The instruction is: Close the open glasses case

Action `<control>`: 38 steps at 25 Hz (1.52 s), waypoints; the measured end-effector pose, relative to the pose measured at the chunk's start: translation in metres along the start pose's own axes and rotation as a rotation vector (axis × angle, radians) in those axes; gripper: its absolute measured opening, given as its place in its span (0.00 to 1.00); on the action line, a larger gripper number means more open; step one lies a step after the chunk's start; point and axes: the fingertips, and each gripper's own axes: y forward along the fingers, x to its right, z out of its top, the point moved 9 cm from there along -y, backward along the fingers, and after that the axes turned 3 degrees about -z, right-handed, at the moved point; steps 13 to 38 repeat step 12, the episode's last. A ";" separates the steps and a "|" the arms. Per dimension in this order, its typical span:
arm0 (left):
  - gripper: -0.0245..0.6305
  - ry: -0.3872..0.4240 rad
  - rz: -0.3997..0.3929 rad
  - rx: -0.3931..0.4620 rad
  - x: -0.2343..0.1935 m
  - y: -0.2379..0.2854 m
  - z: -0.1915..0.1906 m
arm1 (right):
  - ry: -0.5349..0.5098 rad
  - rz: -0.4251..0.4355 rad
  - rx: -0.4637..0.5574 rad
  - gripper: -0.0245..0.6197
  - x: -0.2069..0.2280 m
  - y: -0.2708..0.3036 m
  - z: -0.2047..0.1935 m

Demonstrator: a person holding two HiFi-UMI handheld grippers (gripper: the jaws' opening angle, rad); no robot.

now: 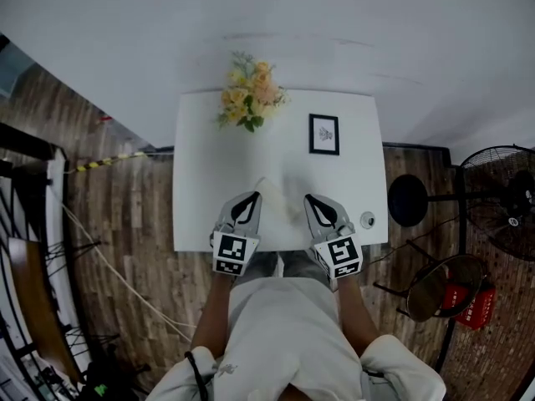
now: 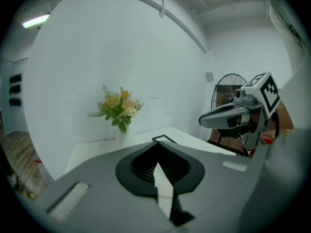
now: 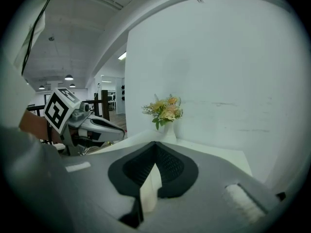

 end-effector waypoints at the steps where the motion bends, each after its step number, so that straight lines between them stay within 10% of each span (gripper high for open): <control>1: 0.07 0.002 0.002 0.000 0.001 -0.001 0.001 | -0.002 0.002 0.003 0.04 0.000 0.000 0.001; 38: 0.07 0.029 0.012 0.035 -0.004 0.002 0.017 | -0.023 -0.003 0.052 0.04 0.007 0.006 0.019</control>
